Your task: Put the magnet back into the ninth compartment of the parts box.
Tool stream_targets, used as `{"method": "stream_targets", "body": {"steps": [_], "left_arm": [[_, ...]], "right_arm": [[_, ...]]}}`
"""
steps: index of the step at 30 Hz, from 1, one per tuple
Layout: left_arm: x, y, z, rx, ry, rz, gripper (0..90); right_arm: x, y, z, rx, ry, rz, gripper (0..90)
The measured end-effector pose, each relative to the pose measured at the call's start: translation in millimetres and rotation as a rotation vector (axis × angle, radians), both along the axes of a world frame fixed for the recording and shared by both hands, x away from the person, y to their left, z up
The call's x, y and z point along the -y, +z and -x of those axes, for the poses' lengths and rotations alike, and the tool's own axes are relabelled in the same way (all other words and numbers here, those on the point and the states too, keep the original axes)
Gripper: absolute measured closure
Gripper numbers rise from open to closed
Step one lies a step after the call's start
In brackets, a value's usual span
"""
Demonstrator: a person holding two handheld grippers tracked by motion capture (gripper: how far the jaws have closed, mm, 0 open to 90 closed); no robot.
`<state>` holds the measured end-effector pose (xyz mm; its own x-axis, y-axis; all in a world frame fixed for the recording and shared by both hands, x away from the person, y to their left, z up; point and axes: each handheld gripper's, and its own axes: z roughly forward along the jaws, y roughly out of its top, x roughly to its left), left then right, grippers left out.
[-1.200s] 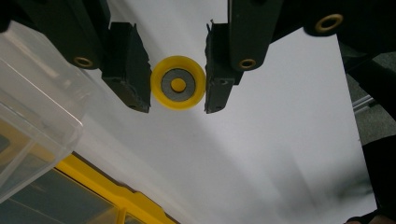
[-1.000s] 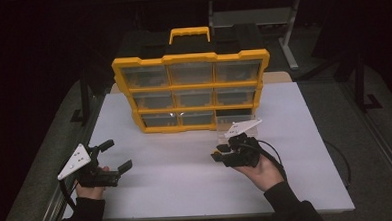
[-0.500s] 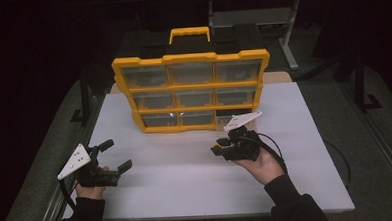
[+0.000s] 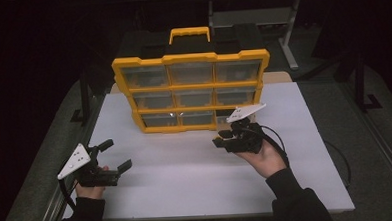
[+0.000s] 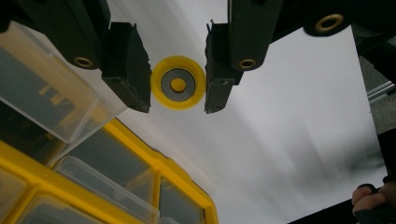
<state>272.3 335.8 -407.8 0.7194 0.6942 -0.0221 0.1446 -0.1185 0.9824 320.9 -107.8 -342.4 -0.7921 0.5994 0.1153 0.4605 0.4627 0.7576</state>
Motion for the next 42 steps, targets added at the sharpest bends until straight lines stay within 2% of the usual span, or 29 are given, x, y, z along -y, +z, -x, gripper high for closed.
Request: {"method": "stream_targets", "body": {"steps": [19,33,42], "left_arm": [[0.2,0.0,-0.3,0.002,-0.003,0.002,0.0],[1.0,-0.3,-0.6,0.0,-0.008,-0.001,0.0],[2.9,-1.2,-1.5,-0.007,-0.022,-0.006,0.0]], "right_arm": [[8.6,16.7,-19.4,-0.003,-0.041,0.014,60.6],[24.2,13.2,-35.5,-0.028,-0.099,0.017,60.5],[32.3,10.8,-43.1,-0.027,-0.135,0.008,60.5]]}}
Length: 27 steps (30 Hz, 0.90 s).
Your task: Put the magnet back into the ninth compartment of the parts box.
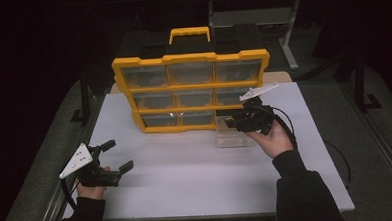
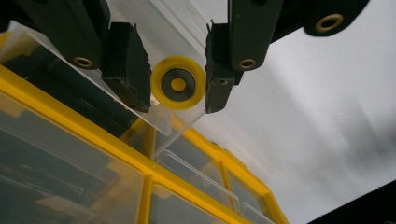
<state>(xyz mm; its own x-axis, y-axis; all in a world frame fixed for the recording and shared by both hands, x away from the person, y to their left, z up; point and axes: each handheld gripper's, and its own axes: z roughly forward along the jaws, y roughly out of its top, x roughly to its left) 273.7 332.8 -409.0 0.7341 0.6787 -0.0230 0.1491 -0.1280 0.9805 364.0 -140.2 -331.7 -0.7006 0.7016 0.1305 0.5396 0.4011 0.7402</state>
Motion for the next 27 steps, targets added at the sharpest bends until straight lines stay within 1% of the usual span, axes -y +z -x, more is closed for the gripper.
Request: {"method": "stream_targets", "body": {"steps": [5,8,10,11,14,16,19,21,22,24,26,27], "left_arm": [[-1.1,-0.3,-0.8,-0.002,0.004,0.002,0.0],[-1.2,-0.5,-1.2,-0.006,0.005,0.002,0.0],[-1.6,-0.6,-1.1,-0.008,0.008,0.004,0.0],[-1.8,-0.5,-0.9,-0.006,0.009,0.007,0.0],[-2.7,-0.2,-0.8,-0.003,0.011,0.007,0.0],[-2.6,-0.3,-1.0,-0.005,0.011,0.009,0.0],[-2.5,-0.2,-0.8,-0.003,0.011,0.009,0.0],[-2.6,-0.2,-0.6,-0.003,0.011,0.01,0.0],[-2.7,-0.2,-0.6,-0.003,0.012,0.01,0.0],[-2.9,-0.2,-0.6,-0.003,0.014,0.011,0.0],[-3.0,-0.4,-0.8,-0.005,0.014,0.012,0.0],[-3.0,-0.5,-0.8,-0.005,0.015,0.013,0.0]], "right_arm": [[2.5,-1.0,-1.1,0.002,-0.016,0.015,60.4],[4.1,-1.3,-2.6,0.005,-0.018,0.008,60.2],[5.3,-1.8,-4.4,-0.001,-0.026,0.001,59.3],[6.1,-2.0,-5.0,-0.005,-0.034,-0.008,54.6],[9.3,-0.9,-5.8,-0.01,-0.046,-0.039,45.1],[10.4,0.5,-4.6,0.0,-0.052,-0.046,39.2],[12.4,1.6,-2.9,0.016,-0.06,-0.052,26.8],[13.7,1.6,-1.7,0.025,-0.063,-0.05,19.9],[14.0,1.5,-0.8,0.035,-0.066,-0.044,14.7],[14.7,1.1,1.0,0.061,-0.072,-0.028,9.3],[15.6,0.0,2.0,0.068,-0.077,-0.025,0.1],[15.9,-0.8,2.3,0.066,-0.08,-0.025,0.0]]}}
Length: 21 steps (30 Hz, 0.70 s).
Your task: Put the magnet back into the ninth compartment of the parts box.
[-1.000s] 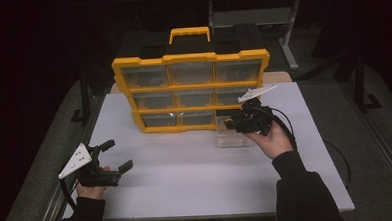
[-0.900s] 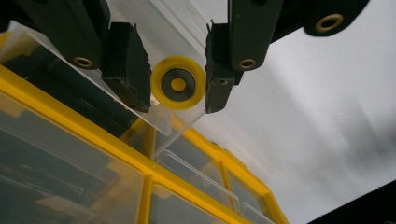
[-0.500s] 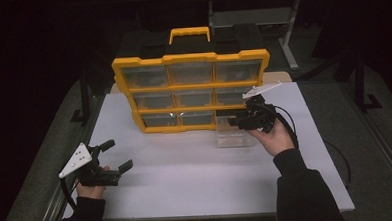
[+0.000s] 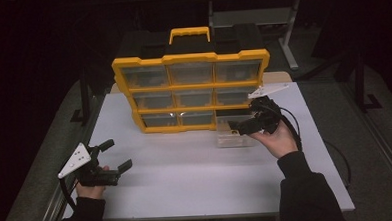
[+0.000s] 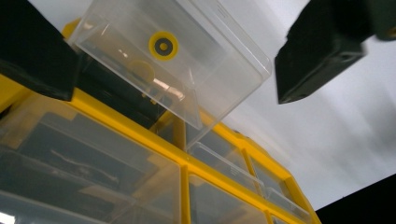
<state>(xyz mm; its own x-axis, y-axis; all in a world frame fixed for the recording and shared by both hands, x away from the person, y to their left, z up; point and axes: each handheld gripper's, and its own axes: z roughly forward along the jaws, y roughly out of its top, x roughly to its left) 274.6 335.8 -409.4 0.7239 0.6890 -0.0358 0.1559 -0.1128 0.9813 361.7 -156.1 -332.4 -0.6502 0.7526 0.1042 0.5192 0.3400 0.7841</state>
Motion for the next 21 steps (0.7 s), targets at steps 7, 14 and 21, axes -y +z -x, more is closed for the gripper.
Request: {"method": "stream_targets", "body": {"steps": [7,14,21], "left_arm": [[0.0,0.1,0.3,0.0,0.0,0.004,0.0],[-0.5,-0.3,0.0,-0.003,0.003,0.006,0.0],[-0.9,-0.4,0.1,-0.007,0.006,0.008,0.0]], "right_arm": [[7.0,-3.6,6.2,0.024,-0.031,-0.033,0.0],[18.1,-3.8,14.8,0.062,-0.032,-0.097,0.0],[26.1,-5.3,20.9,0.086,-0.04,-0.143,0.0]]}}
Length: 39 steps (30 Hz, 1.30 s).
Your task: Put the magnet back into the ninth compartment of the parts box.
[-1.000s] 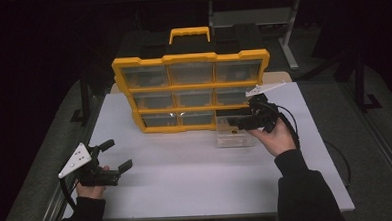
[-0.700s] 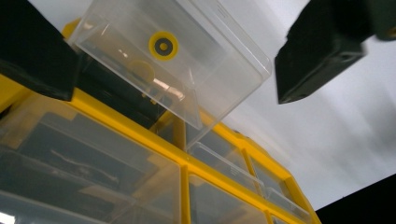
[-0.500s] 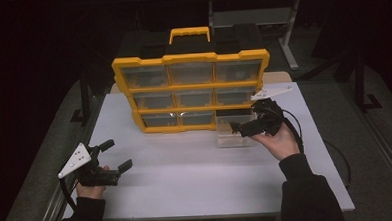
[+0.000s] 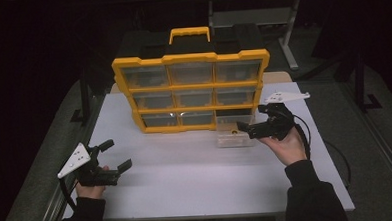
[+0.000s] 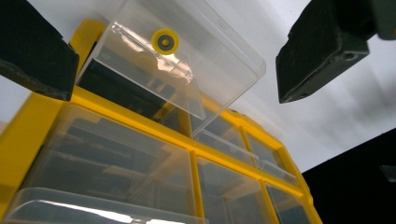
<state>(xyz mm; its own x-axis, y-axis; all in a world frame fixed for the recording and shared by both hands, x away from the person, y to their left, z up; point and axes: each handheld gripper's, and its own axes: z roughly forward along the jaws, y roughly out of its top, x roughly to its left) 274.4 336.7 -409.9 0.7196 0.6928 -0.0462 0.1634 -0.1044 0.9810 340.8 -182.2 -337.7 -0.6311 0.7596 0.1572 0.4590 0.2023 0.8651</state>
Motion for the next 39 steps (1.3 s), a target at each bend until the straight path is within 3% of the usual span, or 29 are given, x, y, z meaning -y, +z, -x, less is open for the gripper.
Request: {"method": "stream_targets", "body": {"steps": [12,39], "left_arm": [[-0.8,-0.1,0.0,-0.001,0.001,0.002,0.0],[-1.2,-0.2,0.4,-0.004,0.003,0.003,0.0]], "right_arm": [[12.8,-1.5,12.1,0.049,-0.015,-0.035,0.0],[35.8,-22.8,35.1,0.111,-0.04,-0.095,0.0]]}}
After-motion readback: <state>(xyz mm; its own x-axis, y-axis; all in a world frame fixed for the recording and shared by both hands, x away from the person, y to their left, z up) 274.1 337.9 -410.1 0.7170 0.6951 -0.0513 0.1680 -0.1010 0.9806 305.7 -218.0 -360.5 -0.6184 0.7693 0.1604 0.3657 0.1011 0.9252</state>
